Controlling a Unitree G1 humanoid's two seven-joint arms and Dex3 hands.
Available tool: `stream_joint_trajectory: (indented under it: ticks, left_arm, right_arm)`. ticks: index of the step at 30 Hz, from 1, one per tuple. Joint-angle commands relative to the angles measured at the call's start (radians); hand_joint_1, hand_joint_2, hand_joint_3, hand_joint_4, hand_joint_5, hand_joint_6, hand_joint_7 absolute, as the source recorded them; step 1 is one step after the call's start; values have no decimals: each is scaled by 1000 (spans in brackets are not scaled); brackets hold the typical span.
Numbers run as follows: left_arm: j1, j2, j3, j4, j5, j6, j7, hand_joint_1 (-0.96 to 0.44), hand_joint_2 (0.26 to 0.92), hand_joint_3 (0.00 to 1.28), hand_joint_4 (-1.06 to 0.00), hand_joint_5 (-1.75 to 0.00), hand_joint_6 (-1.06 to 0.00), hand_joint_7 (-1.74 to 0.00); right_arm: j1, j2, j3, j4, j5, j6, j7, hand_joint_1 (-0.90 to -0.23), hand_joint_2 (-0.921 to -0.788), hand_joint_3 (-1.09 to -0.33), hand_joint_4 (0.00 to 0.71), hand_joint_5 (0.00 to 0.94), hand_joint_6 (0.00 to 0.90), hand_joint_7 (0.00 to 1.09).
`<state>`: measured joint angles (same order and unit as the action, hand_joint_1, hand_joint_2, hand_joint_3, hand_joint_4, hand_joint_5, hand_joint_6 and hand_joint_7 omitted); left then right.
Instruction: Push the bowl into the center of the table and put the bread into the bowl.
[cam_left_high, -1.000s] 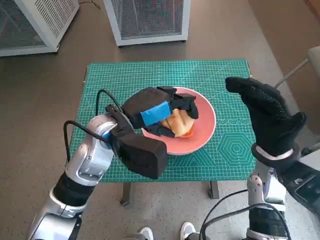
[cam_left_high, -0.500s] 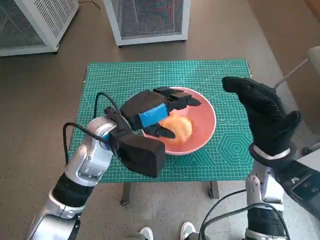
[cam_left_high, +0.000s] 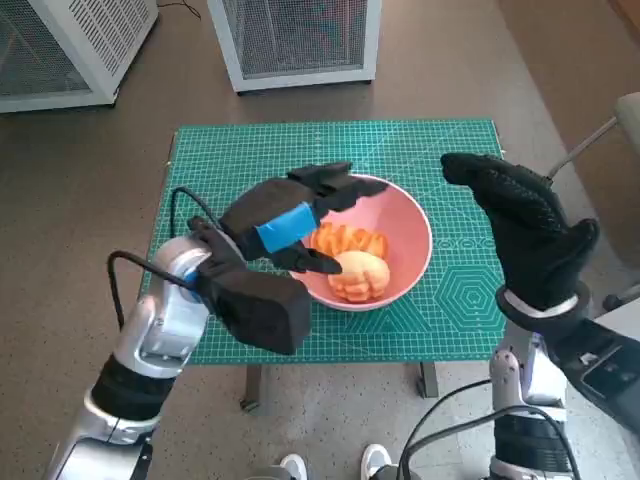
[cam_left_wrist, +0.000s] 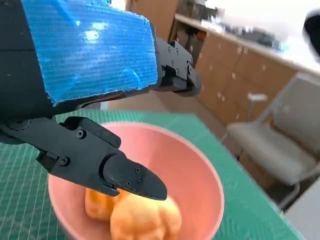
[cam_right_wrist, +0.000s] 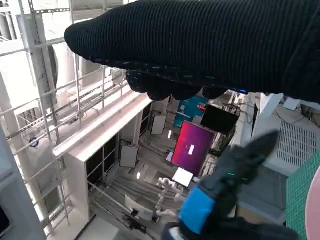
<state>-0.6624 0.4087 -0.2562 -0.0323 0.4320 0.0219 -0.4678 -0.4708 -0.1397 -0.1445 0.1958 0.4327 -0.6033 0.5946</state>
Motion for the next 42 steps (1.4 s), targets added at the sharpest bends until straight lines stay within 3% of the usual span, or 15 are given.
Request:
stream_joint_trajectory:
  ticks: [1,7,14,17,21,28,42]
  left_arm:
    - [16,13,73,-68,-68,14,-5,-536,904,1,-182,-2,-204,-203]
    - [38,-31,187,-30,-246,-105,43,-528,915,22,-179,-1,-192,-172]
    - [33,-135,268,39,-418,-288,124,-522,921,163,-173,-2,-153,-153]
    - [35,-169,282,60,-445,-346,158,-533,921,244,-186,-6,-54,-338]
    - [40,-206,306,104,-474,-415,198,-572,921,334,-208,-17,-11,-416]
    - [53,-255,331,120,-564,-400,212,-611,921,376,-230,-23,-2,-479]
    - [61,-263,337,115,-617,-368,201,-600,921,348,-257,-29,-19,-534]
  right_arm:
    - [-4,1,5,-4,-15,21,-18,-472,-921,-518,325,2,0,592]
    - [-35,-4,5,0,-37,34,-44,-472,-921,-519,325,2,0,588]
    - [-83,-1,10,1,-82,69,-104,-478,-921,-530,323,1,-1,571]
    - [-102,1,15,0,-99,86,-127,-477,-921,-535,320,0,0,566]
    - [-131,-3,17,8,-115,105,-148,-468,-921,-538,318,0,2,571]
    - [-171,-11,14,37,-137,110,-167,-479,-921,-537,322,2,0,576]
    - [-220,-28,12,99,-145,104,-169,-515,-921,-526,313,0,0,571]
